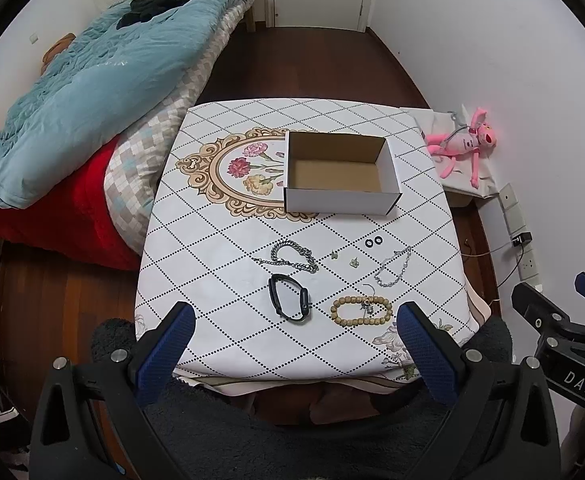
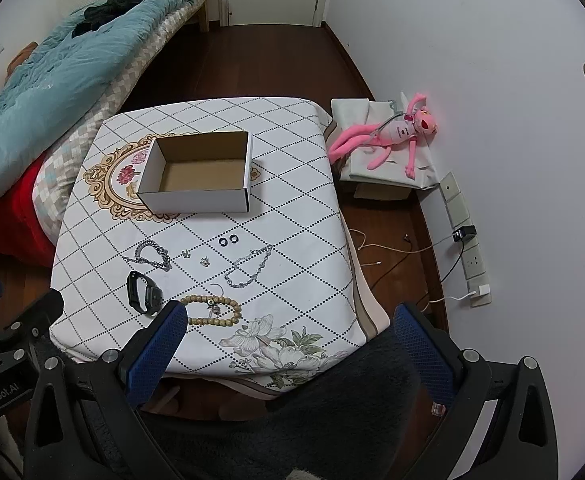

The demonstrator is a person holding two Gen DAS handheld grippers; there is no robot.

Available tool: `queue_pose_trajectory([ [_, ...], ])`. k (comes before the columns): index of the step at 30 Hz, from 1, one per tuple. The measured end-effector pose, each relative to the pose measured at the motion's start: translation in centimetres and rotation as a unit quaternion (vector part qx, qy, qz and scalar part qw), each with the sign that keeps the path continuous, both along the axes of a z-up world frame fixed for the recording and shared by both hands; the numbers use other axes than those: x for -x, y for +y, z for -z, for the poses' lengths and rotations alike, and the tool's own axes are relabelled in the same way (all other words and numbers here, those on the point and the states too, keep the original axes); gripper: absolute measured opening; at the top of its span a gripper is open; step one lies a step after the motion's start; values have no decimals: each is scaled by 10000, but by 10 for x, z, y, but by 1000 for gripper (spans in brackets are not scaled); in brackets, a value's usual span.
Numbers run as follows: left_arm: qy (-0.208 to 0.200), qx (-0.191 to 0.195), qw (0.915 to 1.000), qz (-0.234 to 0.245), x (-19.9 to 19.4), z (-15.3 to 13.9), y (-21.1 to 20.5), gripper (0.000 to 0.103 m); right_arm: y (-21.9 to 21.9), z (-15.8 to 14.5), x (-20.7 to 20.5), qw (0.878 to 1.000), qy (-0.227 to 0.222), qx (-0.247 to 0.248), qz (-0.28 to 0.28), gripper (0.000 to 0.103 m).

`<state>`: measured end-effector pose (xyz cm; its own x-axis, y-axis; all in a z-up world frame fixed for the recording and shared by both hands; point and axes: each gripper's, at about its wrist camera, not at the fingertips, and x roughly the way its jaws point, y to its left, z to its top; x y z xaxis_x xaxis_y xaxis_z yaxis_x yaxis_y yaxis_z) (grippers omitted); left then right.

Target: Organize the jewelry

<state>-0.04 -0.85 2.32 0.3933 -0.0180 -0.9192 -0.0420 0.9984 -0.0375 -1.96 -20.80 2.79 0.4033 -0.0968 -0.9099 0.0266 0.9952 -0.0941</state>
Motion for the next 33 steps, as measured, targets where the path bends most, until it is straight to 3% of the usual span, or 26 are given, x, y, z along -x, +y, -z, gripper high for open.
queue_pose_trajectory([
  [33, -25, 56, 10000, 26, 0, -4, -2, 103, 2, -10, 1, 10000, -51, -11, -15, 103],
])
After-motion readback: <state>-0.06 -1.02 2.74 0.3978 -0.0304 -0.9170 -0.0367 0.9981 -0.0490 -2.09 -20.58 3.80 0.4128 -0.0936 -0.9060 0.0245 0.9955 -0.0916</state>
